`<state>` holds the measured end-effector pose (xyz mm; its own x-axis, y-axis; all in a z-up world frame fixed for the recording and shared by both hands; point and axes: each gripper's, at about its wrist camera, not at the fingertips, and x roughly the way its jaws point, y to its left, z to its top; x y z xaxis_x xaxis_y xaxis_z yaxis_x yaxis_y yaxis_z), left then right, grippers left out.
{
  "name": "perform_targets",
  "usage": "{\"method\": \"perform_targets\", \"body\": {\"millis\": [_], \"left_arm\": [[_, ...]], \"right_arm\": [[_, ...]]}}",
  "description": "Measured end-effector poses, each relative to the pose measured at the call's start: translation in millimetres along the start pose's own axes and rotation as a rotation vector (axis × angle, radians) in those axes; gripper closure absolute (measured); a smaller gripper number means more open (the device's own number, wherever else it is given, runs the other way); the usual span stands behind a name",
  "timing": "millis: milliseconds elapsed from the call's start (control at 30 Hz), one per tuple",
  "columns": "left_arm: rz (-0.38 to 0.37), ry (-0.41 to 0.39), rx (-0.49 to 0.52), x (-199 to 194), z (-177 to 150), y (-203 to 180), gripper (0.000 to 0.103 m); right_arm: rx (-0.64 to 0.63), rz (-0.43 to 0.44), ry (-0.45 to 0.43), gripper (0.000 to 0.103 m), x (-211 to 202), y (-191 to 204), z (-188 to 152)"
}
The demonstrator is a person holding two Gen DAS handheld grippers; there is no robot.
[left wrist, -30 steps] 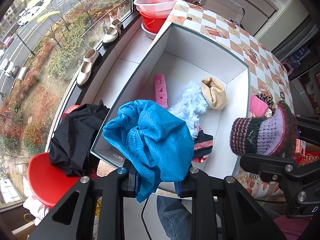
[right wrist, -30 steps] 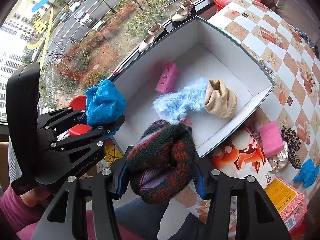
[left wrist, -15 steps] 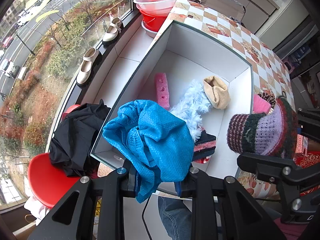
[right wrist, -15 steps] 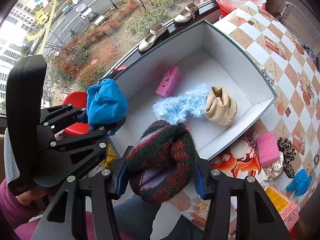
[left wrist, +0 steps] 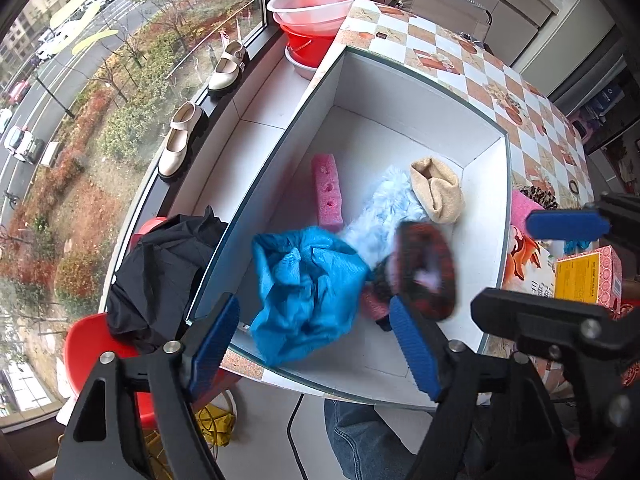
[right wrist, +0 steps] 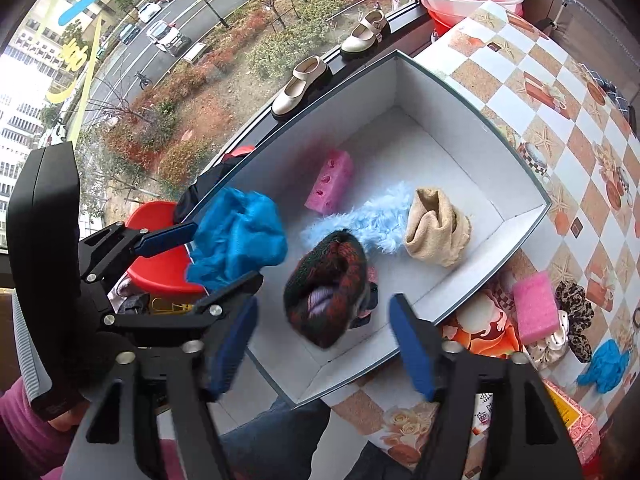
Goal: Organize soft objects
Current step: 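Open both tools to drop the blue cloth and knit sock into the box, then move both tools back over the remaining items on the table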
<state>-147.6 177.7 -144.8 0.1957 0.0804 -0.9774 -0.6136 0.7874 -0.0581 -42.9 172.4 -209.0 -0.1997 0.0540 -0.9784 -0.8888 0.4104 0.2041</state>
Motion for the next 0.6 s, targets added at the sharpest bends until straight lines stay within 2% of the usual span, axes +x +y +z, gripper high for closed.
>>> {"method": "perform_targets", "body": {"millis": [67,167,200,333,467,600], "left_arm": [[0.016,-0.005,-0.011,-1.0,0.3,1.2,0.019],[0.013,0.013,-0.037,0.5,2.6,4.4,0.001],[-0.001,0.023,-0.046,1.2,4.1,5.1,0.000],[-0.086,0.054,-0.045,-2.4,12.6,-1.8,0.000],[-0.133,0.051,0.051,-17.9,28.1,-34.9,0.000],[-0.164,0.022,0.192,-33.5,47.2,-87.3,0.000]], "right_arm": [[0.016,-0.025,-0.018,0.006,-5.1,-3.1,0.6],[0.047,-0.052,-0.029,0.004,-11.5,-10.9,0.7],[0.060,-0.060,-0.031,0.001,-14.3,-14.4,-0.1],[0.126,-0.043,-0.047,0.001,-29.8,-30.9,-7.3],[0.202,-0.045,-0.080,0.001,-53.5,-54.0,-19.8],[0.312,-0.040,-0.127,0.001,-84.4,-89.9,-36.0]]}}
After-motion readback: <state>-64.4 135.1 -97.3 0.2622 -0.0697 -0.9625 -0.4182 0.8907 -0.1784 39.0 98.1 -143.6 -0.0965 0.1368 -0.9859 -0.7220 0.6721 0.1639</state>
